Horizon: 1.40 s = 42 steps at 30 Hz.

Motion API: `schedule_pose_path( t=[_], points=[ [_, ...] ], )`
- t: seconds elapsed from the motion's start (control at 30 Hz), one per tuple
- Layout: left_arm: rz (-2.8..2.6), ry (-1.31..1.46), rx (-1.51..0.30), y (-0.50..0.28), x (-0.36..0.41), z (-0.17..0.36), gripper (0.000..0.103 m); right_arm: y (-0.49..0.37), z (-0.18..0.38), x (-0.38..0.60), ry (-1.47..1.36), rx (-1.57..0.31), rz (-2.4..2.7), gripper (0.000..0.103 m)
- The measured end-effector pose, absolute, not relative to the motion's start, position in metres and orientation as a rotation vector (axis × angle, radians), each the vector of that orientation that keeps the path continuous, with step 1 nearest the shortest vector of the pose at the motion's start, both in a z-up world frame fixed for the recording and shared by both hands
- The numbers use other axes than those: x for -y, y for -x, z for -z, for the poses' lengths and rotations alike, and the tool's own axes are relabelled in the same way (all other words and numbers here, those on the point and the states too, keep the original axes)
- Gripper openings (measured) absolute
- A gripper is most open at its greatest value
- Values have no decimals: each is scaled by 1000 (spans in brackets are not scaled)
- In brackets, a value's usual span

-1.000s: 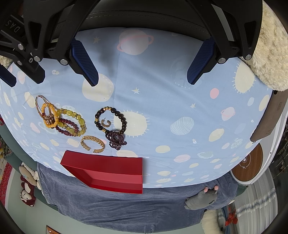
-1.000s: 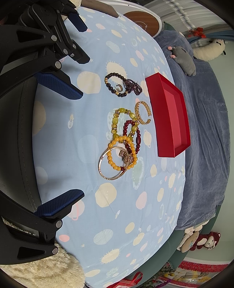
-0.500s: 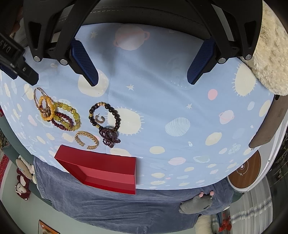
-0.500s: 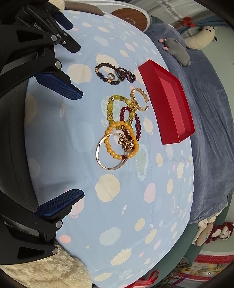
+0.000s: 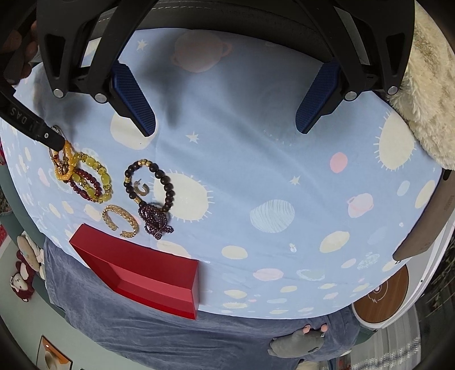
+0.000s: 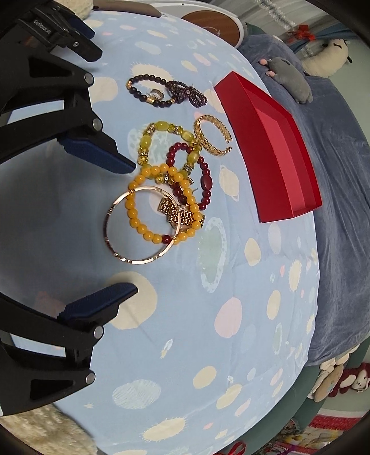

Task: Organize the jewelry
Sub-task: 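Reach the right gripper to the thin rose-gold bangle and grasp it, then grasp the purple beaded bow pendant with the left gripper while the right holds the bangle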

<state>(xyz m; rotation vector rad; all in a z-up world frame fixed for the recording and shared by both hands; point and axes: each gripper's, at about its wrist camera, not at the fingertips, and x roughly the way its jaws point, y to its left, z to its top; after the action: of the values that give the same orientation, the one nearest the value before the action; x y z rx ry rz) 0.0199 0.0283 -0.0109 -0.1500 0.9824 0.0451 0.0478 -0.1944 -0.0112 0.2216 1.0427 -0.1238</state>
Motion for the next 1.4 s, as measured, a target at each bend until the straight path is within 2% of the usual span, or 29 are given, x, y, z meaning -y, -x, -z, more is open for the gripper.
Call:
schedule_pose_path(
  t=[0.23, 0.67, 1.03, 1.13, 1.27, 1.37, 1.4],
  points=[
    [-38, 142, -1000, -22, -27, 14, 95, -55, 14, 193, -192, -1042, 97, 57],
    [-35, 166, -1002, -28, -26, 10, 95, -31, -5, 193, -229, -1001, 66, 57],
    [-3, 138, -983, -76, -2, 0, 93, -28, -4, 201, -284, -1006, 77, 57],
    [19, 128, -979, -94, 8, -1, 90, -28, -3, 203, -295, -1007, 80, 57],
    [57, 146, -1009, -121, 18, 5, 73, -28, -2, 204, -302, -1008, 83, 57],
    [56, 145, -1014, -133, 22, 9, 71, -29, -2, 204, -299, -1010, 79, 57],
    [58, 139, -1018, -136, 24, 11, 67, -29, -1, 204, -296, -1010, 78, 57]
  ],
)
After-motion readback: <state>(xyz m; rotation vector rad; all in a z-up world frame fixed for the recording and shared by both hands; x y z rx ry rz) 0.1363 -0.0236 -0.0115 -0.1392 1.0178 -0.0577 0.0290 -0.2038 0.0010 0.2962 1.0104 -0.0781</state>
